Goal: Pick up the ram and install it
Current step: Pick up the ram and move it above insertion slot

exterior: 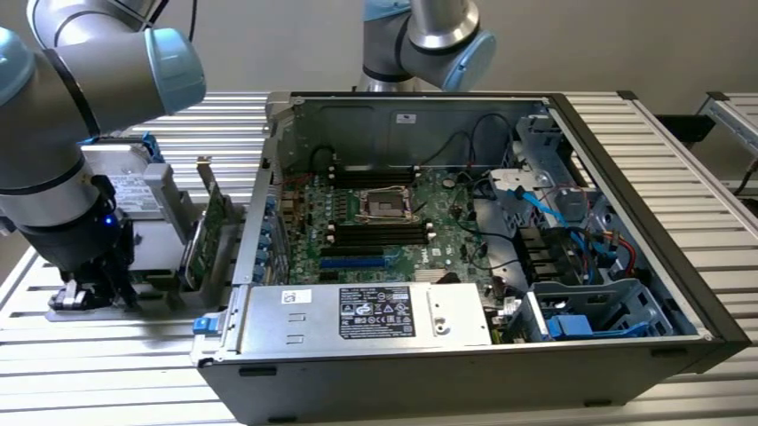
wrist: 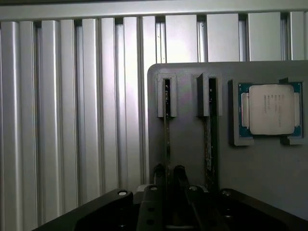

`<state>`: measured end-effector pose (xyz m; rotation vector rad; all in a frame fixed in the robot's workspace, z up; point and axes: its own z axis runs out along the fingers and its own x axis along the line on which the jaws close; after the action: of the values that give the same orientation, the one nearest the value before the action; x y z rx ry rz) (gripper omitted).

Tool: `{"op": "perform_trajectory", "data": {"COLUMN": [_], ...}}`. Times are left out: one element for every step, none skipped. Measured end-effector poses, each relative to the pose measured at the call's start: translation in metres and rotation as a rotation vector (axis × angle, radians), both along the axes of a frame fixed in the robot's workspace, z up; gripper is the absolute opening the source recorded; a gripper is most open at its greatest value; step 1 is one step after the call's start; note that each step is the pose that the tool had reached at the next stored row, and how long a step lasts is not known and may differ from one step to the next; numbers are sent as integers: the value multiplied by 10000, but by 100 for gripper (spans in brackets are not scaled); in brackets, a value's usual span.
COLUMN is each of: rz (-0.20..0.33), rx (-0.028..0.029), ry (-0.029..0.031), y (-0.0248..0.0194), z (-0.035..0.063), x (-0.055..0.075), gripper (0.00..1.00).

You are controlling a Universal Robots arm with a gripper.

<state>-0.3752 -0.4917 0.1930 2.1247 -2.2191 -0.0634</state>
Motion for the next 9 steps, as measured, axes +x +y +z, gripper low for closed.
{"op": "perform_trajectory", "data": {"rz": [-5, -11, -18, -25, -33, -41, -44, -44, -45], "rx": [1, 0, 0, -1, 0, 0, 0, 0, 0], "ry": [2, 1, 0, 0, 0, 0, 0, 0, 0], "y": [0, 0, 0, 0, 0, 0, 0, 0, 0], "z": [0, -1, -1, -2, -3, -3, -3, -3, -3], "x": [0, 1, 1, 1, 1, 1, 1, 2, 2], "gripper": [18, 14, 14, 14, 14, 14, 14, 14, 14]}}
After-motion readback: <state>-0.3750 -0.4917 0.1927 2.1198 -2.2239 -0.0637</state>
